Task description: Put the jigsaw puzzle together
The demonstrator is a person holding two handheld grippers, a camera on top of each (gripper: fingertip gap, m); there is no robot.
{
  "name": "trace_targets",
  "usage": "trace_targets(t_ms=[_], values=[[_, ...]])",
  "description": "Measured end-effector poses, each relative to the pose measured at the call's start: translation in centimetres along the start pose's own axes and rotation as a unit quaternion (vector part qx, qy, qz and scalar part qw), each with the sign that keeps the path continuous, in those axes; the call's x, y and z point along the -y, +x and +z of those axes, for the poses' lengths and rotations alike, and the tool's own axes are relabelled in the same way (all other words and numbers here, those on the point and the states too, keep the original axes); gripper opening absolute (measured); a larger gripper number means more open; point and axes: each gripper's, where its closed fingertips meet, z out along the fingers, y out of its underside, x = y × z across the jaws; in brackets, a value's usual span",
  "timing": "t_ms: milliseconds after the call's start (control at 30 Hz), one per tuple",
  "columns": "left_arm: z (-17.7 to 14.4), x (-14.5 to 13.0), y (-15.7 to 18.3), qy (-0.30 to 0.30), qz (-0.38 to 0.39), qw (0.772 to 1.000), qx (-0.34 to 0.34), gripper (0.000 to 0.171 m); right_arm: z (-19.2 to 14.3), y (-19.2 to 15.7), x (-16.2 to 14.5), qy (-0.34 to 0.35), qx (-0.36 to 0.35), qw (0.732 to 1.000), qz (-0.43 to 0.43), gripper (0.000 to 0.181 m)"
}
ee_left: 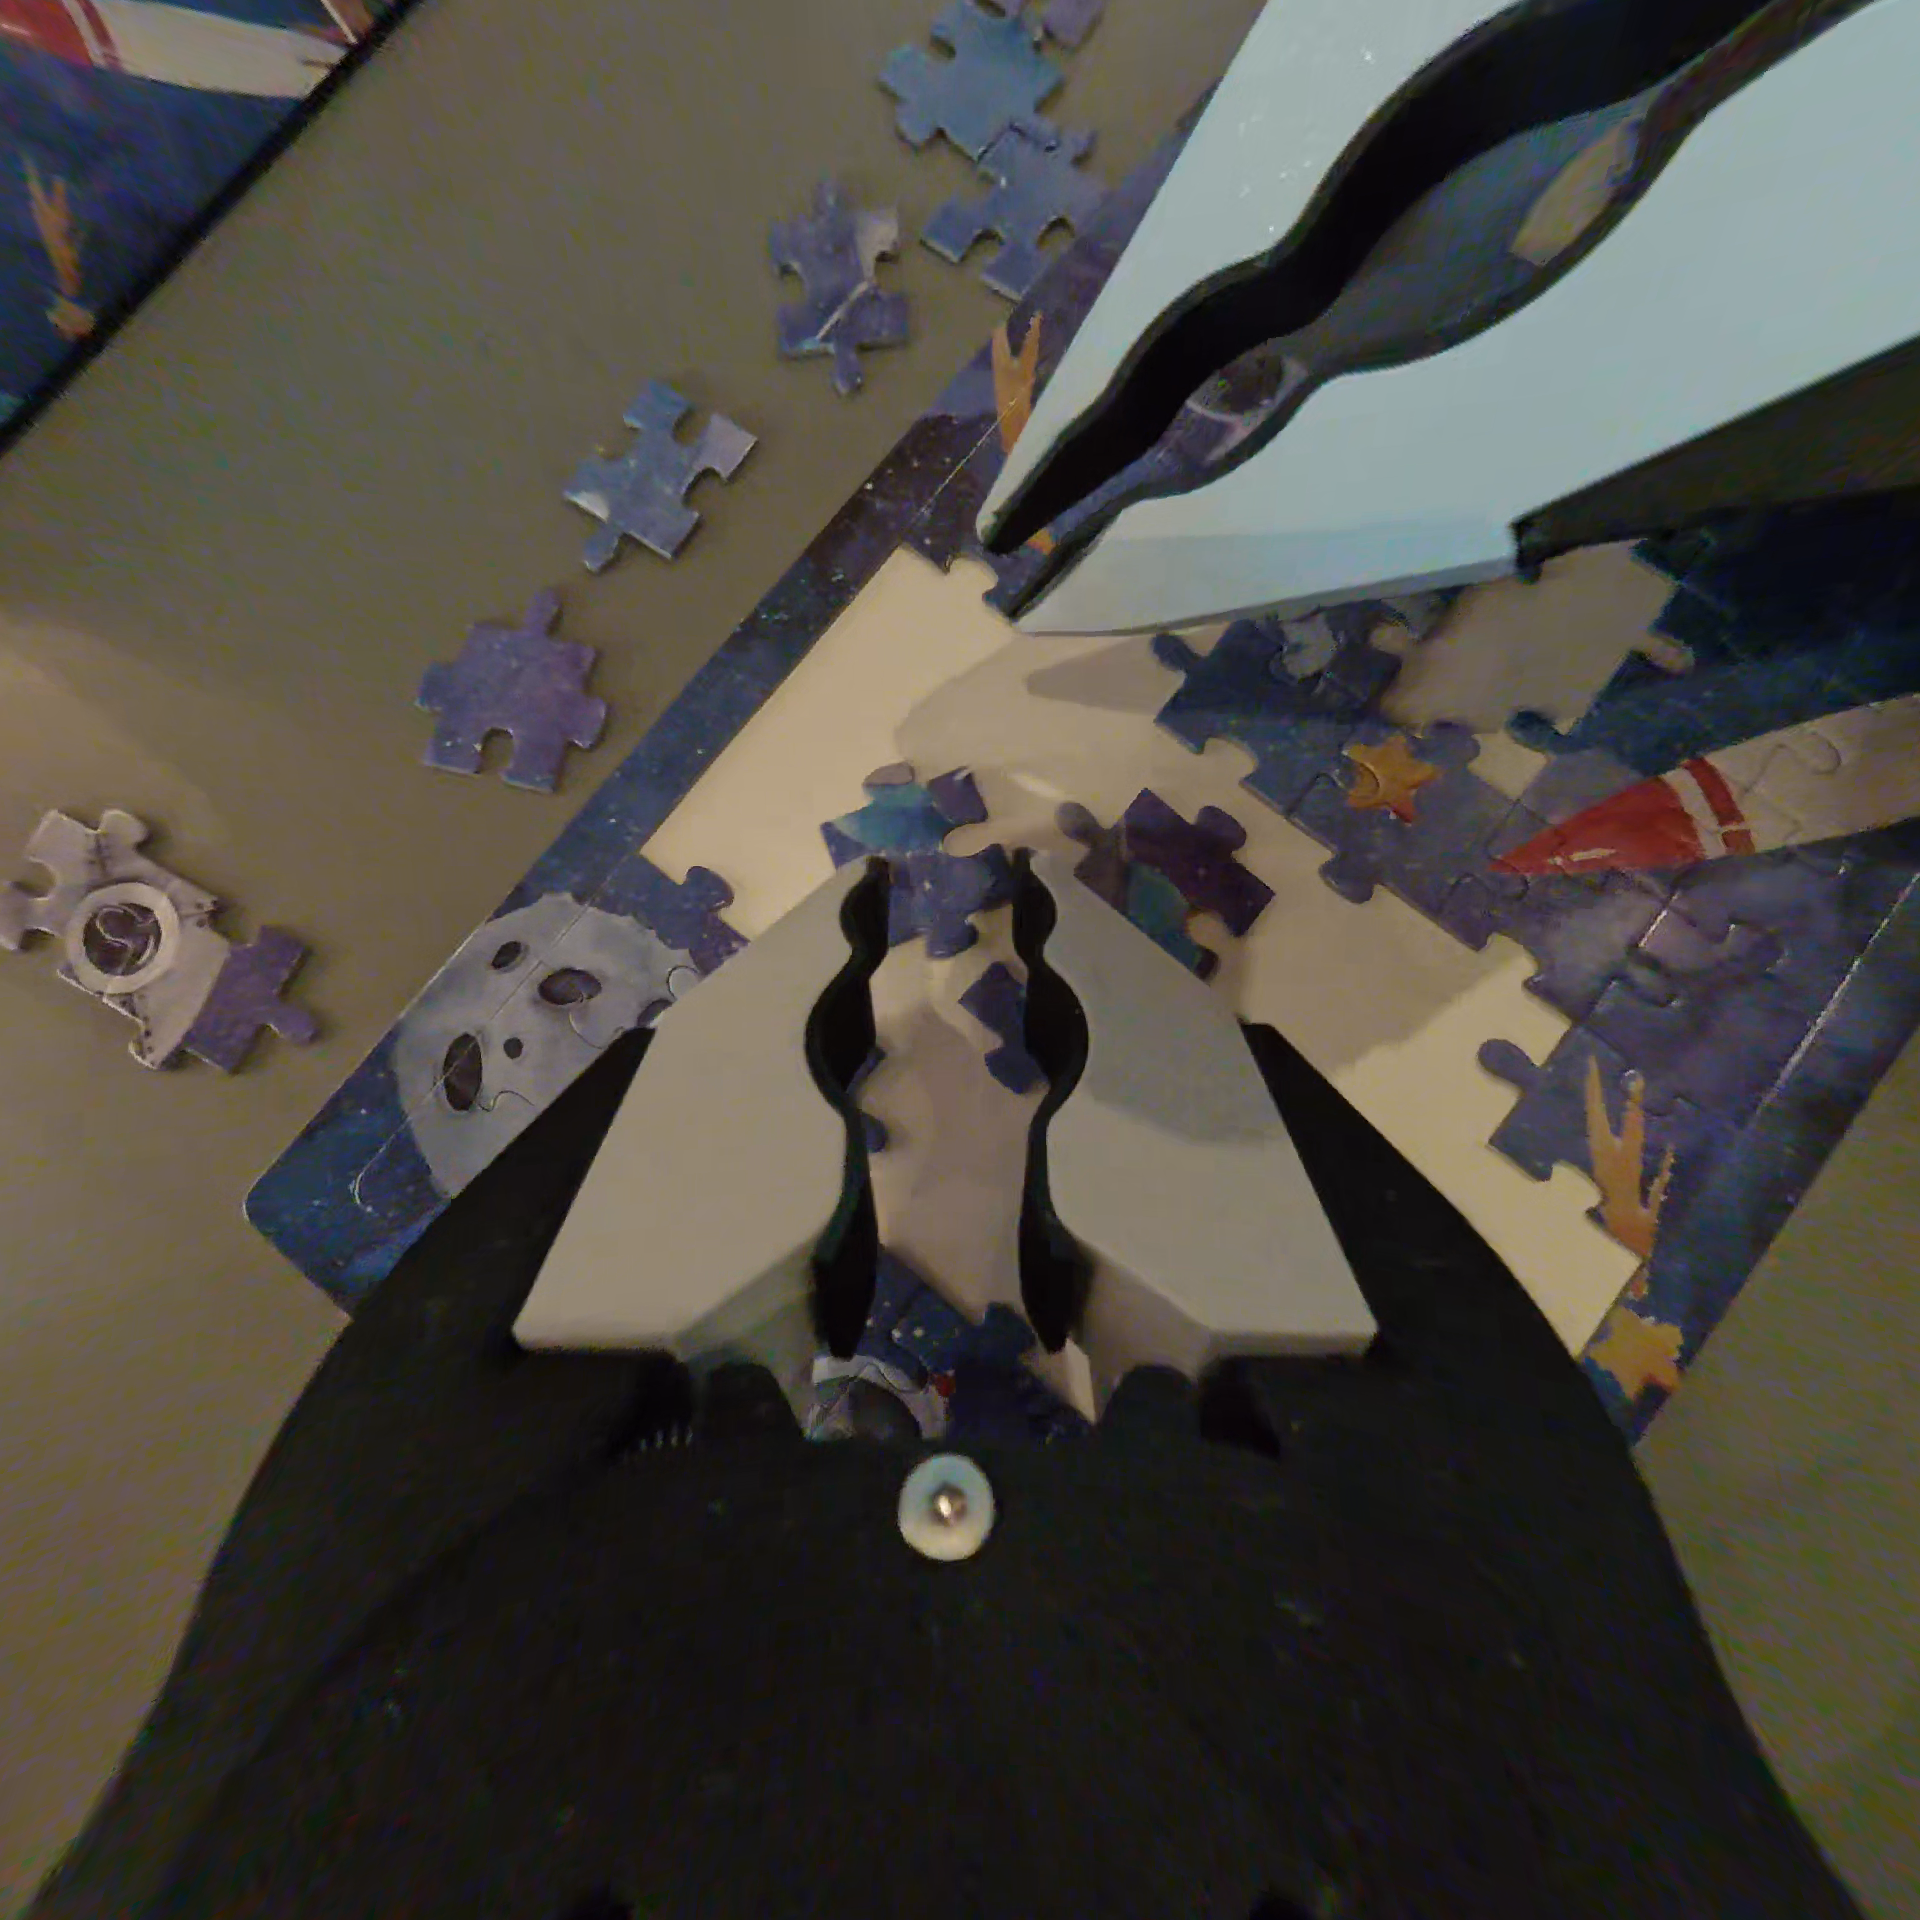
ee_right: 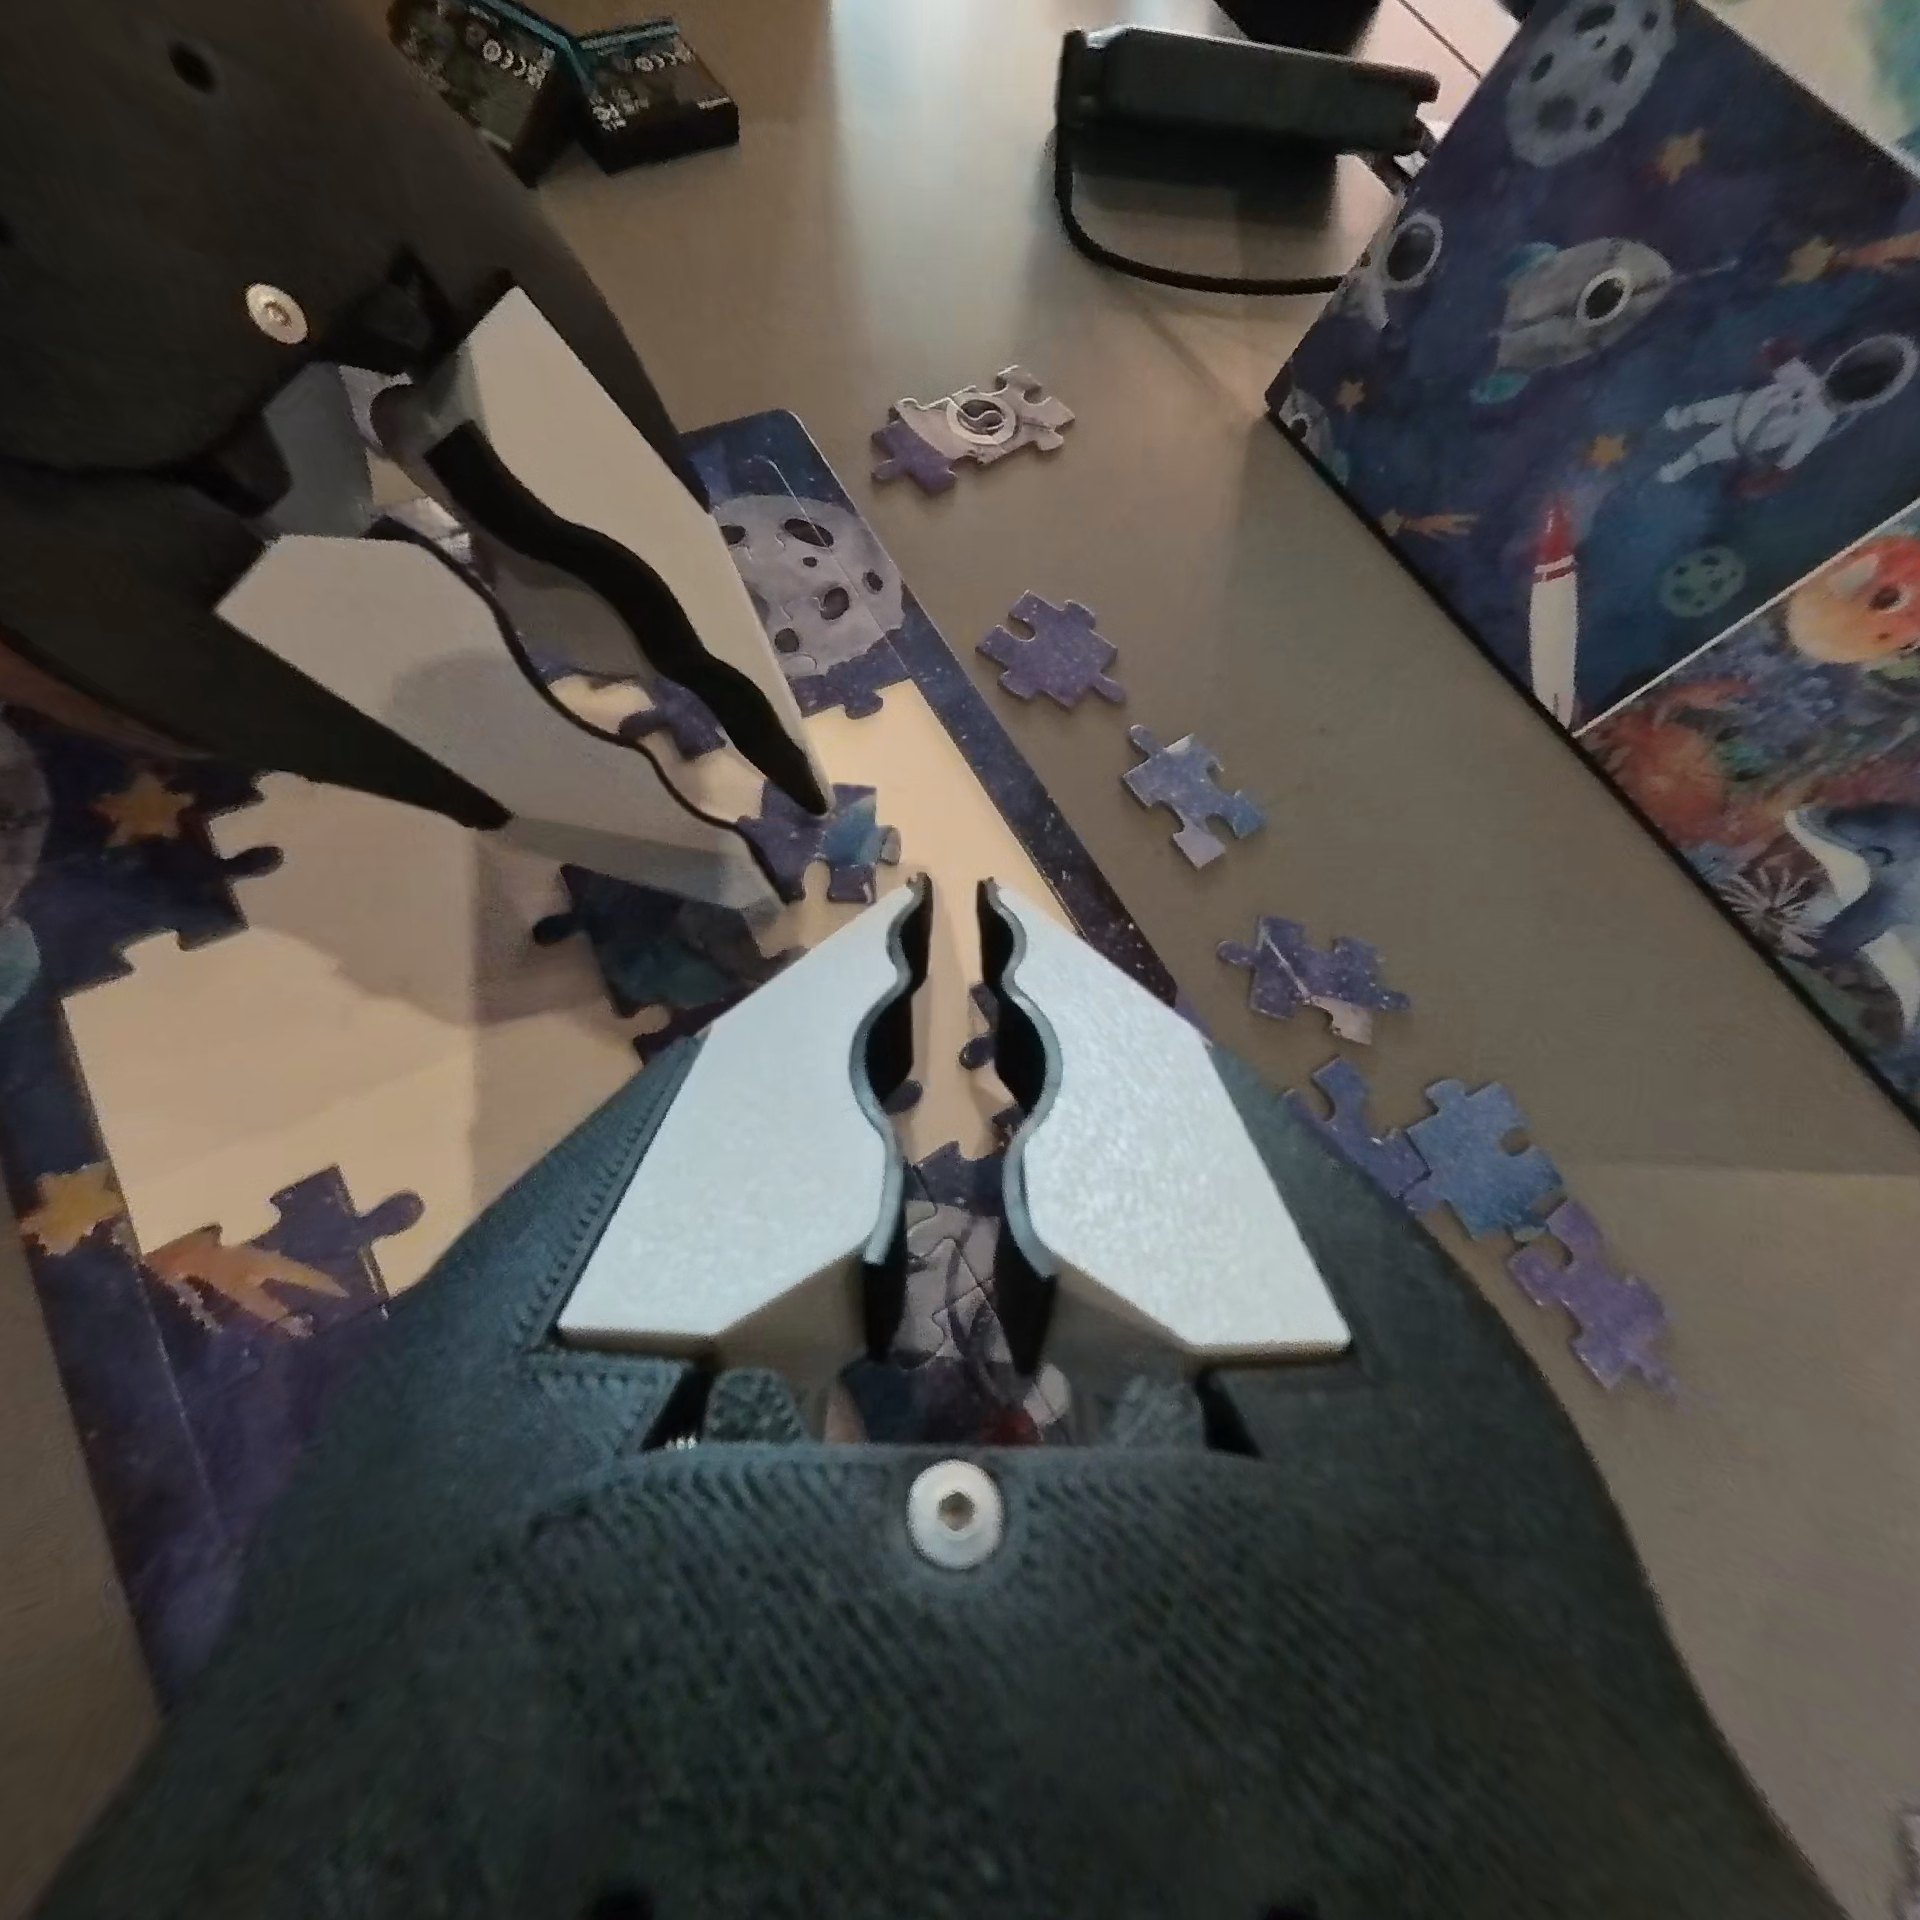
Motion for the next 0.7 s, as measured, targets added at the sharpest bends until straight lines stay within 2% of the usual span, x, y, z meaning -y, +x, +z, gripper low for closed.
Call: trace_targets(t_ms=[200, 267, 367, 467, 533, 633, 700], values=[[-0.6, 0.4, 0.1, 0.021, 0.022, 1.0, -0.007, 0.02, -0.3, 0.4, 0.2, 0.008, -0.005, 1.0, 0.006, 0.007], [-1.4, 1.3, 0.2, 0.049, 0.035, 0.998, -0.004, 0.0, -0.4, 0.6, 0.2, 0.011, -0.006, 1.0, 0.013, 0.007], [-2.7, 1.8, 0.6, 0.061, 0.052, 0.997, -0.007, 0.001, -0.5, 0.9, 0.3, 0.016, -0.01, 1.0, 0.018, 0.007], [-2.9, 1.6, -0.2, 0.057, 0.04, 0.998, 0.001, 0.015, -0.6, 1.0, 0.4, 0.019, -0.012, 1.0, 0.02, 0.007], [-2.3, 1.5, -1.1, 0.055, 0.012, 0.998, 0.007, 0.034, -0.6, 1.0, 0.4, 0.017, -0.013, 1.0, 0.019, 0.007], [-0.7, 0.9, -2.4, 0.023, -0.013, 0.999, 0.02, 0.053, -0.4, 1.0, 0.2, 0.013, -0.014, 1.0, 0.017, 0.007], [0.2, 1.1, -2.8, 0.008, -0.025, 1.0, 0.011, 0.055, -0.2, 1.1, -0.1, 0.009, -0.012, 1.0, 0.02, 0.007]])
